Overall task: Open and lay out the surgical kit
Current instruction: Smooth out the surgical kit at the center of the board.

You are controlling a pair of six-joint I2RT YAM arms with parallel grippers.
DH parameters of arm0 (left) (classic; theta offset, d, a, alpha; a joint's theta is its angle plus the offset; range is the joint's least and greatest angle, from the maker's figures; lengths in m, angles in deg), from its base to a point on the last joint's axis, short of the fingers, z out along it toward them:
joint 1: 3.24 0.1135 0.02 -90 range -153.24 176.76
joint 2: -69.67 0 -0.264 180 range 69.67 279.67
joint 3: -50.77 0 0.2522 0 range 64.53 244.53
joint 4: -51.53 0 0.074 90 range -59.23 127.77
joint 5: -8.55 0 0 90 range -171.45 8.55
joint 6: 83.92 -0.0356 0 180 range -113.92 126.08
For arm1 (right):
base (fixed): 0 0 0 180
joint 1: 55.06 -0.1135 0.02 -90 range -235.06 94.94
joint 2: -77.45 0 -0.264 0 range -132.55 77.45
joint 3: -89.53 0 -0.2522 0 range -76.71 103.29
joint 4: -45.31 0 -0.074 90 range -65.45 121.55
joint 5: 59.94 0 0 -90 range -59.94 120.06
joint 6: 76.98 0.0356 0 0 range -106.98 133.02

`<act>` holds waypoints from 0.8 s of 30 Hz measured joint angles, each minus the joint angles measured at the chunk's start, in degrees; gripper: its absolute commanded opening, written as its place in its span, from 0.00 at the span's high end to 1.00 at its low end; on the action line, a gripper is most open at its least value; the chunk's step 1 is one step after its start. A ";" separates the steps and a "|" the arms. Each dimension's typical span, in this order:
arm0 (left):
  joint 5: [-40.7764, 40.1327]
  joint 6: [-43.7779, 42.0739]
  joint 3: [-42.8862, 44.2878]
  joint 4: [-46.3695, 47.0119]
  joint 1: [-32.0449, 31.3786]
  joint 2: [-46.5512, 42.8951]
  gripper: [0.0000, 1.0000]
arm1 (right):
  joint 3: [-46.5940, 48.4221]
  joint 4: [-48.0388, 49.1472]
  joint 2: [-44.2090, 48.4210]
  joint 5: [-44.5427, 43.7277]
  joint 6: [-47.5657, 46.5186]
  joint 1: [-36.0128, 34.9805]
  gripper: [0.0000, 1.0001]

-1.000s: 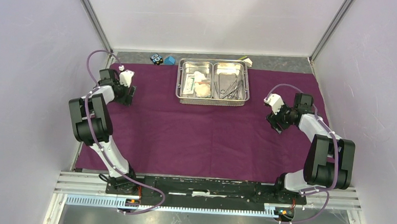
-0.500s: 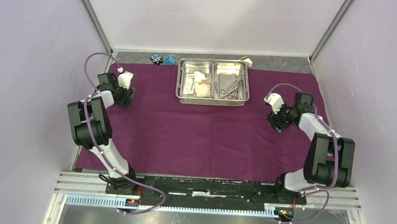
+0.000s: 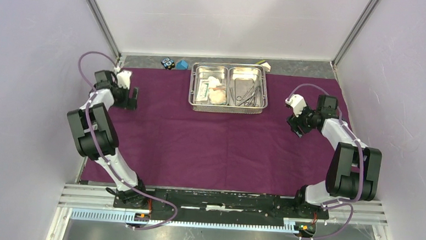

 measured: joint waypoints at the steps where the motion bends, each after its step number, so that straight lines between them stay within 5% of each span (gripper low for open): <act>1: 0.24 1.11 2.36 -0.85 -0.31 0.50 0.08 | 0.02 0.02 -0.04 0.17 0.22 0.00 0.29; 13: -1.77 7.89 31.67 -2.47 -7.30 22.43 0.10 | 0.04 0.48 -0.98 0.81 1.20 0.00 0.30; 24: -9.35 8.09 36.94 -4.33 -8.59 27.98 0.12 | -0.17 1.73 -1.01 0.04 1.27 0.28 0.29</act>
